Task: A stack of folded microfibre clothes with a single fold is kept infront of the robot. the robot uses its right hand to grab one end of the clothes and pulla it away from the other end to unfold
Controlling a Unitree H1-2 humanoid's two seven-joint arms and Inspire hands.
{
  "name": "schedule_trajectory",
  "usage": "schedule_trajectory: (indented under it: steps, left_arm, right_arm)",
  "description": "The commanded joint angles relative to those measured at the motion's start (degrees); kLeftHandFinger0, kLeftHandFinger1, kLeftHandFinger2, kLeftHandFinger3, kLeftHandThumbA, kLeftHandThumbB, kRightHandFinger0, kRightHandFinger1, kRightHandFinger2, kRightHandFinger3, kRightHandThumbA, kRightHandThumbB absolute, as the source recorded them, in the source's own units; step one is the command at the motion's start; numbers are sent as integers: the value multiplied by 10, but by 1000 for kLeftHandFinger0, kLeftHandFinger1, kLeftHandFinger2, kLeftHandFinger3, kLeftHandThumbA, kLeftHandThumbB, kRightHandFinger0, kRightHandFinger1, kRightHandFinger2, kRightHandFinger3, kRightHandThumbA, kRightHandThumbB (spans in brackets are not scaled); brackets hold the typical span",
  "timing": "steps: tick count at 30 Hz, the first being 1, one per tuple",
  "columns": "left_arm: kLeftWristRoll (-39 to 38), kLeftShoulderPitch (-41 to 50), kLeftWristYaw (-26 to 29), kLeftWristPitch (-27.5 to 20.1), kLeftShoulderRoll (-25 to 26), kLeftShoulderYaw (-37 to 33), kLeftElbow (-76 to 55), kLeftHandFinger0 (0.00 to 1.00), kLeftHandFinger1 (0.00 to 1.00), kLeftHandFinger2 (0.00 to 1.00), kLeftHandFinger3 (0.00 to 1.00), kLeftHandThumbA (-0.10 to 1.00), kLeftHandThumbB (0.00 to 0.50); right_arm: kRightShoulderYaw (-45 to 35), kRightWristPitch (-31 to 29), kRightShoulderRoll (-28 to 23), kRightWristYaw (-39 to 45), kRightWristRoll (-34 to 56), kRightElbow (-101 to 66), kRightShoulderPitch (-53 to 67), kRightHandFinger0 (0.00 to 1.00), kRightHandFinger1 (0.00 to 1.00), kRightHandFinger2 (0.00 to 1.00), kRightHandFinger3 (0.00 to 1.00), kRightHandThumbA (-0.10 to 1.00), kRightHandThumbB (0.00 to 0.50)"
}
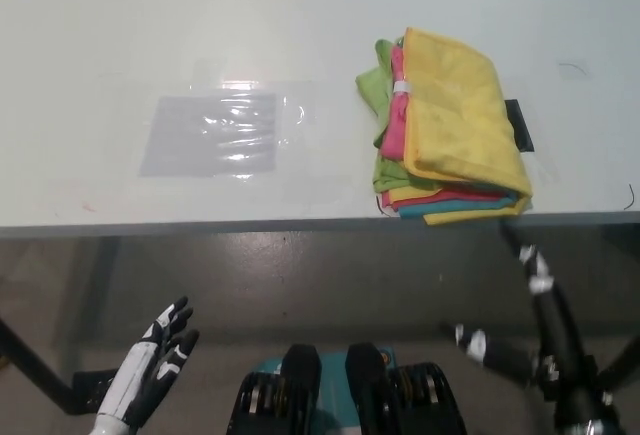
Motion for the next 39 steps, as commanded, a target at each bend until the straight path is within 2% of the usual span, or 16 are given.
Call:
schedule_trajectory:
  steps: [1, 4, 8, 13, 14, 15, 16, 20, 32, 34, 37, 39]
  left_arm:
    - [1, -13, -4, -14, 6, 4, -16, 1000, 1000, 1000, 1000, 904, 353]
    - [9, -15, -3, -9, 6, 3, -17, 1000, 1000, 1000, 1000, 924, 365]
    - [9, -19, -3, -7, 6, 4, -15, 1000, 1000, 1000, 1000, 924, 360]
    - [11, -23, -5, -9, 7, 2, -12, 1000, 1000, 1000, 1000, 936, 359]
    - [11, -22, -5, -9, 7, 2, -13, 1000, 1000, 1000, 1000, 937, 359]
    - [10, -21, -6, -9, 7, 3, -13, 1000, 1000, 1000, 1000, 936, 358]
    - [11, -20, -6, -10, 8, 2, -14, 1000, 1000, 1000, 1000, 936, 355]
    - [13, -24, -7, -11, 9, 1, -12, 1000, 1000, 1000, 1000, 936, 360]
    - [14, -32, -12, -3, 12, 1, -12, 1000, 1000, 1000, 1000, 923, 347]
    - [20, -33, -11, -2, 13, 0, -14, 1000, 1000, 1000, 1000, 924, 341]
    - [23, -38, -11, 1, 12, 0, -13, 1000, 1000, 1000, 1000, 926, 342]
    - [21, -40, -14, 0, 12, 0, -11, 1000, 1000, 1000, 1000, 911, 324]
  right_arm:
    - [-11, 65, 12, -14, -83, -54, -61, 1000, 1000, 1000, 1000, 1000, 212]
    - [-13, 92, 23, -25, -123, -47, -112, 1000, 1000, 1000, 1000, 1000, 218]
    - [-12, 139, 34, -9, -130, -36, -178, 1000, 1000, 1000, 1000, 1000, 207]
    - [3, 213, 31, 15, -176, 11, -269, 1000, 1000, 1000, 1000, 1000, 251]
    - [6, 214, 30, 13, -177, 21, -275, 1000, 1000, 1000, 1000, 1000, 247]
    - [9, 216, 29, 10, -180, 33, -284, 1000, 1000, 1000, 1000, 951, 224]
    - [10, 215, 29, 6, -173, 63, -300, 1000, 1000, 1000, 1000, 962, 239]
    - [4, 200, 29, -16, -146, 161, -340, 1000, 1000, 1000, 1000, 916, 246]
    - [1, 194, 27, -37, -131, 291, -389, 1000, 1000, 1000, 1000, 941, 242]
    - [0, 195, 28, -44, -129, 318, -394, 1000, 1000, 1000, 1000, 959, 264]
    - [0, 187, 25, -57, -126, 351, -402, 1000, 1000, 1000, 1000, 978, 270]
    - [-11, 195, 25, -44, -103, 362, -402, 1000, 1000, 1000, 1000, 987, 275]
